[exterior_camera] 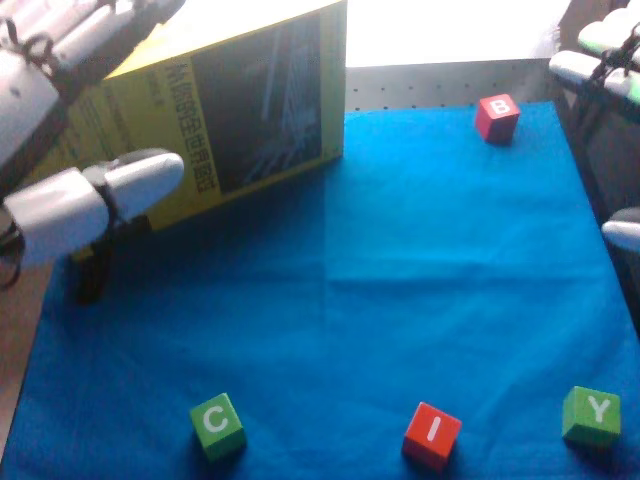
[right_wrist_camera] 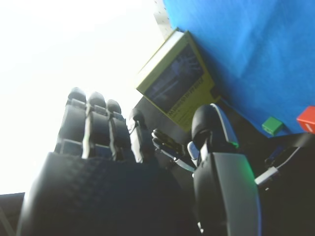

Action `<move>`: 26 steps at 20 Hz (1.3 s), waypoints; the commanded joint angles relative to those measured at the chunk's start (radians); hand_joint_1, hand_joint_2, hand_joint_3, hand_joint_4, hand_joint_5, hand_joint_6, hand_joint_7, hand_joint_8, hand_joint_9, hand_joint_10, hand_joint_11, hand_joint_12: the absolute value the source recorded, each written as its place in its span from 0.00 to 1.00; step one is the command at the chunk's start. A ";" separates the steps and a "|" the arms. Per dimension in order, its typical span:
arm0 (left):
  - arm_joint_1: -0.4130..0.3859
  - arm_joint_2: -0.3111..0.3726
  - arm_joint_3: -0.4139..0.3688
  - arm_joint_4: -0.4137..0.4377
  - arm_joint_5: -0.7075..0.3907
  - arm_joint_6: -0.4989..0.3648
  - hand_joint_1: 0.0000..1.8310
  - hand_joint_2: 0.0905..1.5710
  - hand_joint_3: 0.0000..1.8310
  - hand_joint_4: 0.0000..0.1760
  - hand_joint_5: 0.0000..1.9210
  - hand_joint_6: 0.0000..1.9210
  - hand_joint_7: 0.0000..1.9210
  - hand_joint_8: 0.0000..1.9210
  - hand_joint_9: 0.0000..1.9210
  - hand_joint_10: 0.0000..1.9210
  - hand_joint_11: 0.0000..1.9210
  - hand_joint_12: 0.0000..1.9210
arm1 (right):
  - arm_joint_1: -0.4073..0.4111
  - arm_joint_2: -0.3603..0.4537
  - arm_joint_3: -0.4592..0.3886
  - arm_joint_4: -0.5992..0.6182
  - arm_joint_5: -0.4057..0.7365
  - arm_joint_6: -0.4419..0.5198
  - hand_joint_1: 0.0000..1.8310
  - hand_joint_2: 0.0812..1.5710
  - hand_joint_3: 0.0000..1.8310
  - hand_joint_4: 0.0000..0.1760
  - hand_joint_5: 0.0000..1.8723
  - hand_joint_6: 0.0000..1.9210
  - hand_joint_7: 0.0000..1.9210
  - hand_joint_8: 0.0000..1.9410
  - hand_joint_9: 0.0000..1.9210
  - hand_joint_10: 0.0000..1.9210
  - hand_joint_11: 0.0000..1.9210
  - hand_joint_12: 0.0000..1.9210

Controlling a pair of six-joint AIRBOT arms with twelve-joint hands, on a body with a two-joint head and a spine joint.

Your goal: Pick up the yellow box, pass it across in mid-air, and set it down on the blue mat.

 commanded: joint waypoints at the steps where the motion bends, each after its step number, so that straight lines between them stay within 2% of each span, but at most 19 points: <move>1: 0.007 0.016 -0.004 0.005 -0.159 0.001 0.09 0.88 0.01 0.44 0.00 0.00 0.00 0.00 0.00 0.00 0.00 0.00 | 0.020 0.004 -0.008 -0.012 0.122 -0.003 0.13 0.84 0.01 0.19 0.00 0.00 0.00 0.00 0.00 0.00 0.01 0.01; 2: 0.024 0.022 -0.012 0.006 -0.172 0.001 0.09 0.88 0.01 0.40 0.00 0.00 0.00 0.00 0.00 0.00 0.00 0.00 | 0.020 0.004 -0.014 -0.018 0.122 -0.003 0.13 0.84 0.01 0.18 0.00 0.00 0.00 0.00 0.00 0.00 0.01 0.01; 3: 0.036 0.029 -0.018 0.010 -0.182 0.001 0.09 0.88 0.01 0.48 0.00 0.00 0.00 0.00 0.00 0.00 0.00 0.00 | 0.020 0.004 -0.016 -0.019 0.122 -0.003 0.11 0.84 0.00 0.06 0.00 0.00 0.00 0.00 0.00 0.00 0.00 0.07; 4: 0.042 0.039 -0.026 0.016 -0.190 0.001 0.08 0.88 0.00 0.56 0.00 0.00 0.00 0.00 0.00 0.00 0.00 0.00 | 0.020 0.004 -0.019 -0.019 0.122 -0.003 0.10 0.83 0.00 0.00 0.00 0.00 0.00 0.00 0.00 0.00 0.00 0.09; 8: 0.059 0.049 -0.040 0.018 -0.220 0.001 0.10 0.85 0.00 0.40 0.00 0.00 0.00 0.00 0.00 0.00 0.00 0.00 | 0.020 0.005 -0.024 -0.026 0.123 -0.003 0.11 0.83 0.00 0.00 0.00 0.00 0.00 0.00 0.00 0.00 0.00 0.01; 9: 0.060 0.051 -0.042 0.011 -0.226 0.012 0.12 0.84 0.00 0.32 0.00 0.00 0.00 0.00 0.00 0.00 0.00 0.00 | 0.020 0.005 -0.024 -0.025 0.124 -0.002 0.11 0.84 0.00 0.00 0.00 0.00 0.00 0.00 0.00 0.00 0.00 0.00; 10: 0.060 0.051 -0.044 -0.017 -0.224 0.045 0.15 0.83 0.00 0.30 0.00 0.00 0.00 0.00 0.00 0.00 0.00 0.00 | 0.020 0.005 -0.024 -0.023 0.124 -0.002 0.11 0.84 0.00 0.00 0.00 0.00 0.00 0.00 0.00 0.00 0.00 0.00; 11: 0.059 0.050 -0.041 -0.040 -0.218 0.058 0.17 0.79 0.00 0.59 0.00 0.00 0.00 0.00 0.00 0.00 0.00 0.00 | 0.020 0.006 -0.024 -0.020 0.124 -0.002 0.11 0.84 0.00 0.00 0.00 0.00 0.00 0.00 0.00 0.00 0.00 0.00; 12: 0.046 0.044 -0.027 -0.074 -0.205 0.063 0.18 0.75 0.00 0.81 0.00 0.00 0.00 0.00 0.00 0.00 0.00 0.00 | 0.020 0.006 -0.024 -0.017 0.124 -0.002 0.11 0.83 0.00 0.00 0.00 0.00 0.00 0.00 0.00 0.00 0.00 0.00; 13: 0.023 0.027 -0.002 -0.119 -0.171 0.063 0.20 0.72 0.00 0.90 0.00 0.00 0.00 0.00 0.00 0.00 0.00 0.00 | 0.020 0.006 -0.024 -0.015 0.124 -0.002 0.11 0.83 0.00 0.08 0.00 0.00 0.00 0.00 0.00 0.00 0.00 0.00; 16: -0.054 -0.038 0.086 -0.211 -0.013 0.062 0.26 0.68 0.00 0.90 0.00 0.00 0.00 0.00 0.00 0.00 0.00 0.00 | 0.020 0.003 -0.022 -0.012 0.123 -0.002 0.12 0.83 0.00 0.12 0.00 0.00 0.00 0.00 0.00 0.00 0.00 0.00; 18: -0.106 -0.080 0.130 -0.225 0.080 0.062 0.31 0.67 0.00 0.67 0.00 0.00 0.00 0.00 0.00 0.00 0.00 0.00 | 0.020 0.000 -0.020 -0.010 0.123 -0.002 0.12 0.82 0.00 0.11 0.00 0.00 0.00 0.00 0.00 0.00 0.01 0.00; 19: -0.126 -0.102 0.152 -0.234 0.113 0.062 0.34 0.67 0.00 0.46 0.00 0.00 0.00 0.00 0.00 0.00 0.00 0.00 | 0.020 -0.002 -0.019 -0.009 0.123 -0.002 0.12 0.82 0.00 0.14 0.00 0.00 0.00 0.00 0.00 0.00 0.00 0.00; 20: -0.142 -0.119 0.169 -0.243 0.143 0.063 0.36 0.67 0.00 0.34 0.00 0.00 0.00 0.00 0.00 0.00 0.00 0.00 | 0.020 -0.004 -0.018 -0.008 0.123 -0.002 0.11 0.82 0.00 0.15 0.00 0.00 0.00 0.00 0.00 0.00 0.00 0.00; 21: -0.155 -0.134 0.189 -0.256 0.176 0.063 0.38 0.67 0.00 0.23 0.00 0.00 0.00 0.00 0.00 0.00 0.00 0.00 | 0.020 -0.007 -0.018 -0.006 0.123 -0.002 0.10 0.81 0.00 0.27 0.00 0.00 0.00 0.00 0.00 0.00 0.00 0.00; 22: -0.166 -0.146 0.204 -0.264 0.200 0.063 0.39 0.66 0.00 0.24 0.00 0.00 0.00 0.00 0.00 0.00 0.00 0.00 | 0.020 -0.009 -0.017 -0.005 0.123 -0.002 0.11 0.81 0.00 0.29 0.00 0.00 0.00 0.00 0.00 0.00 0.00 0.00; 23: -0.181 -0.164 0.228 -0.281 0.241 0.064 0.40 0.65 0.00 0.20 0.00 0.00 0.00 0.00 0.00 0.00 0.00 0.00 | 0.020 -0.012 -0.016 -0.005 0.123 -0.002 0.11 0.82 0.00 0.18 0.00 0.00 0.00 0.00 0.00 0.00 0.00 0.00; 25: -0.210 -0.200 0.270 -0.306 0.300 0.070 0.40 0.64 0.00 0.32 0.00 0.00 0.00 0.00 0.00 0.00 0.00 0.00 | 0.020 -0.015 -0.015 -0.003 0.123 -0.002 0.12 0.82 0.00 0.18 0.00 0.00 0.00 0.00 0.00 0.00 0.00 0.00; 26: -0.222 -0.211 0.280 -0.325 0.324 0.097 0.40 0.64 0.00 0.33 0.00 0.00 0.00 0.00 0.00 0.00 0.00 0.00 | 0.020 -0.016 -0.015 -0.003 0.122 -0.002 0.12 0.82 0.00 0.21 0.00 0.00 0.00 0.00 0.00 0.00 0.00 0.00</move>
